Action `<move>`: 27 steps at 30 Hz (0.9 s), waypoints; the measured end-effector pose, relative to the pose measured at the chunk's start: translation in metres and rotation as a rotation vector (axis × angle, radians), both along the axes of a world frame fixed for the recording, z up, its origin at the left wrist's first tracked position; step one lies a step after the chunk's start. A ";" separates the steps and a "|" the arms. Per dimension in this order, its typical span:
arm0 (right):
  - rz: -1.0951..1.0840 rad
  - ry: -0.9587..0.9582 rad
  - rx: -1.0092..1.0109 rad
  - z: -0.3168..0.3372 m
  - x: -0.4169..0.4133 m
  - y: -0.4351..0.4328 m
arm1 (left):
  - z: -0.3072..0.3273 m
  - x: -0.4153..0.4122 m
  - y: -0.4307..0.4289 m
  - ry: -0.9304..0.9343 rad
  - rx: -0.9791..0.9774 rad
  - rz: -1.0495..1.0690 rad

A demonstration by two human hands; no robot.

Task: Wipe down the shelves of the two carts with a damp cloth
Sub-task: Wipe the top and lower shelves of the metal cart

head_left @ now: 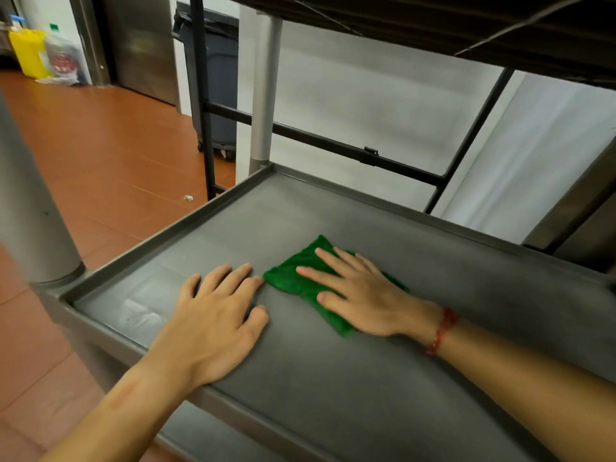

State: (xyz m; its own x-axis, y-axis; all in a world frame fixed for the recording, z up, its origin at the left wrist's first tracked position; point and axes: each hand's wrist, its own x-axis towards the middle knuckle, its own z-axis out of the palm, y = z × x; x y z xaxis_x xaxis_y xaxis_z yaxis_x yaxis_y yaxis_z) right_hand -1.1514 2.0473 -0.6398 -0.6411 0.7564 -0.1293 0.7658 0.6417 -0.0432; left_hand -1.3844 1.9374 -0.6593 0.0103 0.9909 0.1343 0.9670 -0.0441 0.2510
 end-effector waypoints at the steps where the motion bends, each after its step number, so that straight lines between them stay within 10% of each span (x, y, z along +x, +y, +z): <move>1: -0.044 -0.016 0.016 -0.001 0.002 0.015 | 0.000 0.000 0.001 -0.011 0.007 0.000; 7: -0.272 -0.001 -0.012 -0.005 0.011 0.062 | -0.005 -0.003 0.004 -0.059 0.040 0.002; 20: 0.165 0.033 -0.106 0.010 -0.009 -0.122 | 0.003 -0.002 -0.003 -0.126 0.028 -0.018; 27: -0.117 0.008 -0.021 0.004 -0.007 -0.095 | -0.001 -0.001 0.001 -0.119 0.026 -0.029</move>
